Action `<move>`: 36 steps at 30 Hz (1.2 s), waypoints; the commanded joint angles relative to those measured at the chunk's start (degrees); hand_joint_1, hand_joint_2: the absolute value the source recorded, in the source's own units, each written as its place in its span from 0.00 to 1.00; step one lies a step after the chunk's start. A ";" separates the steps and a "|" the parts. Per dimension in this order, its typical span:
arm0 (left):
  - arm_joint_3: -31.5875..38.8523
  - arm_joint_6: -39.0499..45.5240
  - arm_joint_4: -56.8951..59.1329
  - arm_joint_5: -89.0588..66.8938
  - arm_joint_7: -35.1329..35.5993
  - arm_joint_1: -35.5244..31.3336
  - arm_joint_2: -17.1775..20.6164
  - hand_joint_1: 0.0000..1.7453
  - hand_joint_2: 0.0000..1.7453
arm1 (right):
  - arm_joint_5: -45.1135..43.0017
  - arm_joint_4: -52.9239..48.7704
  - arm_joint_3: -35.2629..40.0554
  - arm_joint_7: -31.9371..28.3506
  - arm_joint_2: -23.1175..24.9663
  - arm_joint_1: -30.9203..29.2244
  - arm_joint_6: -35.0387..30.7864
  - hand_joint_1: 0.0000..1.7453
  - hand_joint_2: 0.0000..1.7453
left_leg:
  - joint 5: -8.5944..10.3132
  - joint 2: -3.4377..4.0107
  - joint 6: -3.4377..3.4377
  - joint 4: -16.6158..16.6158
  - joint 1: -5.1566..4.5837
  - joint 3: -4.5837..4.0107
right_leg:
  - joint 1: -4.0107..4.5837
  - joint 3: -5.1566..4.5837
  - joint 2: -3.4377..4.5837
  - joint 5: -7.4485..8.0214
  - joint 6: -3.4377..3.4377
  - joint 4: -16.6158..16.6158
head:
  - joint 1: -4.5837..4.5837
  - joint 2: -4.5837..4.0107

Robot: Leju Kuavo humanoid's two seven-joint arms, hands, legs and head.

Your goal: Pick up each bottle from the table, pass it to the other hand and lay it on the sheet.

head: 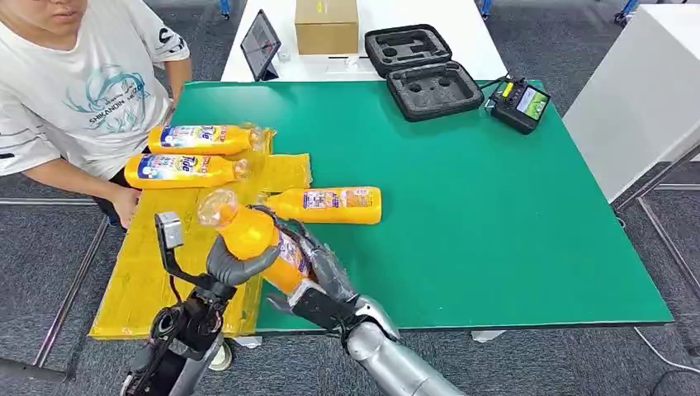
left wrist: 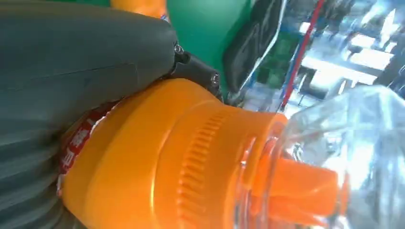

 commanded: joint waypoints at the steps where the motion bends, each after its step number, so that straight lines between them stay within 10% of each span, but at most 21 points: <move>1: 11.75 20.48 -5.64 -13.44 -11.31 -1.84 0.63 1.00 1.00 | -6.94 -41.22 1.52 -0.46 -6.68 7.45 -7.44 0.00 0.00 | -0.25 0.13 -0.11 0.20 0.09 0.15 | 0.08 0.11 0.19 -0.19 -0.09 0.17 | -0.11 0.00; 5: 11.61 42.73 -5.31 -43.86 -16.58 -5.39 2.67 1.00 1.00 | -3.49 -47.36 4.03 -0.46 -7.40 7.83 -16.92 0.00 0.00 | -0.07 -0.07 -0.07 0.14 0.10 -0.08 | 0.06 -0.09 -0.04 -0.11 -0.08 0.11 | -0.09 0.00; 10: 8.51 45.82 1.51 -66.37 -6.97 -8.74 4.40 1.00 1.00 | -3.89 -45.19 4.72 -0.46 -7.47 7.77 -16.92 0.00 0.00 | -0.08 -0.10 -0.07 0.02 0.08 0.18 | 0.01 0.18 -0.05 -0.13 -0.07 0.02 | -0.09 0.00; 21: 4.44 39.34 20.62 -93.38 7.06 -17.56 7.44 1.00 1.00 | -4.41 -40.89 6.71 -0.46 -7.51 6.23 -13.93 0.00 0.00 | 0.01 -0.11 -0.04 -0.05 0.05 0.22 | -0.01 0.19 -0.07 -0.03 -0.08 -0.04 | -0.07 0.00; 36: 6.99 16.16 30.18 -78.25 -1.56 -17.56 8.24 1.00 1.00 | -7.33 -37.32 4.39 -0.46 -5.72 6.20 -5.90 0.00 0.00 | -0.08 0.03 -0.07 -0.05 0.08 0.35 | 0.02 0.30 0.15 -0.06 -0.09 -0.05 | -0.07 0.00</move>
